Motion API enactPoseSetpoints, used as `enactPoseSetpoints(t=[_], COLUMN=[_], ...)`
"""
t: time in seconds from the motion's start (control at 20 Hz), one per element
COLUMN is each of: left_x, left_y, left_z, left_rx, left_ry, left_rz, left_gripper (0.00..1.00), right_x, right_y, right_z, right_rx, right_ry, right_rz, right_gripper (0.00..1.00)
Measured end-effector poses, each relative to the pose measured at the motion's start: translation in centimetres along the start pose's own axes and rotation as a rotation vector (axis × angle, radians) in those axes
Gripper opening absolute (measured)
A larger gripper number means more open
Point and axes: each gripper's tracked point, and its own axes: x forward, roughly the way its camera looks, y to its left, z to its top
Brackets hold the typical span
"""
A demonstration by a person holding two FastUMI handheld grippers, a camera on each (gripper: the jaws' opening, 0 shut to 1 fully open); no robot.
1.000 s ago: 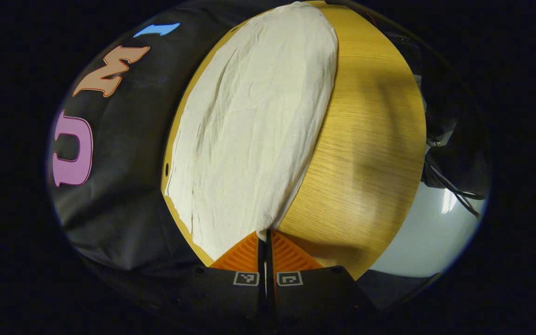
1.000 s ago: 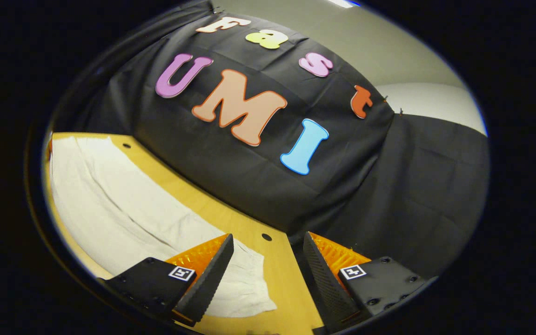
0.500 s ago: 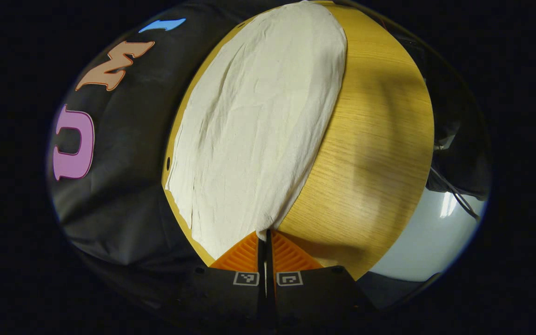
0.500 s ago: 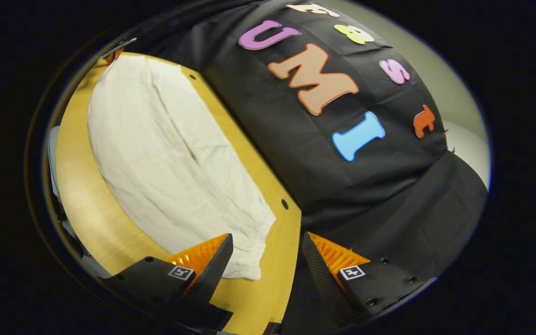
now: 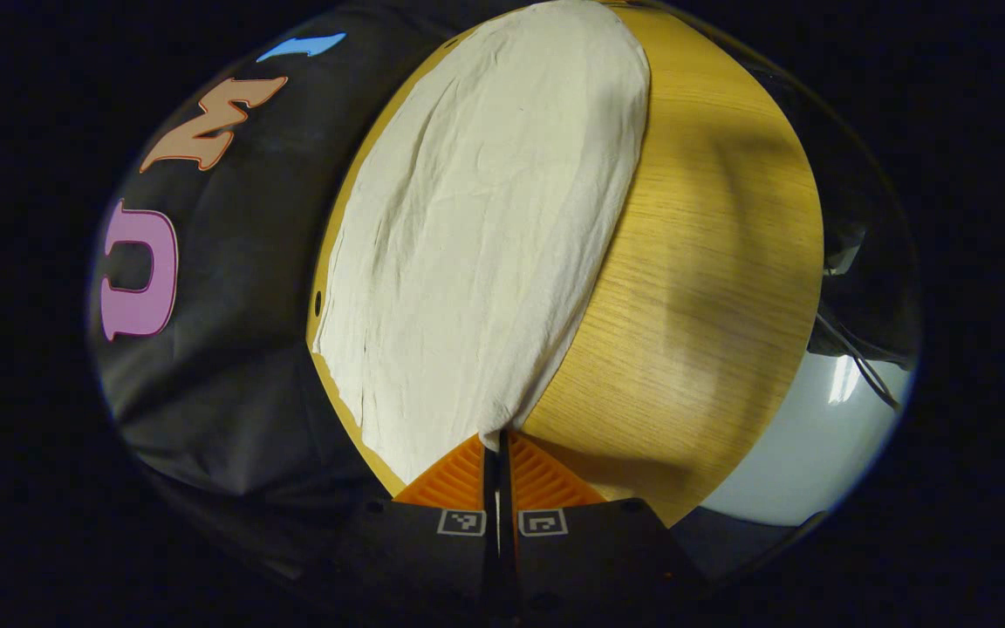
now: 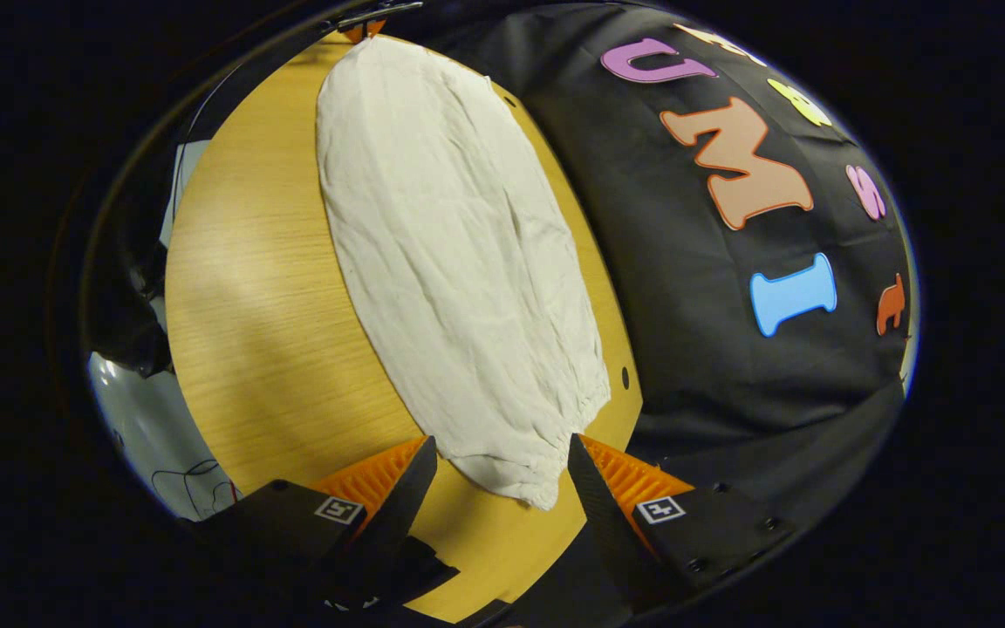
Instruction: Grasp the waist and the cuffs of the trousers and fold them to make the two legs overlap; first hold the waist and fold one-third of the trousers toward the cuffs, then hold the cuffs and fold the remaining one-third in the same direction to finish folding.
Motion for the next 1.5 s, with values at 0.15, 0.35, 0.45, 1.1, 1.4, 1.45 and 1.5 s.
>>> enactPoseSetpoints(t=[0.15,0.35,0.45,1.1,1.4,1.45,1.5], left_x=[-0.1,0.0,-0.1,-1.1,-3.0,-3.4,-3.5], left_y=[-0.1,-0.2,-0.2,4.1,11.7,13.0,14.3], left_z=[0.2,0.0,0.0,0.7,2.0,2.4,2.7], left_rx=[-0.001,-0.008,-0.023,-0.242,-0.324,-0.323,-0.327], left_ry=[0.005,0.021,0.026,0.092,0.062,0.051,0.046], left_rz=[-0.001,0.0,0.001,0.113,0.277,0.301,0.323], left_gripper=[0.0,0.0,0.0,0.0,0.0,0.0,0.0], right_x=[1.1,2.6,3.4,3.3,3.1,3.1,3.2], right_y=[1.4,1.1,0.8,-1.5,-8.1,-9.2,-10.1], right_z=[-1.2,-0.5,-0.2,1.0,3.3,3.7,4.1], right_rx=[-0.05,-0.107,-0.126,0.021,0.104,0.113,0.124], right_ry=[0.042,0.034,0.032,0.018,-0.039,-0.046,-0.052], right_rz=[0.055,0.054,0.047,-0.015,-0.136,-0.154,-0.172], right_gripper=[0.98,0.93,0.88,0.1,0.1,0.1,0.1])
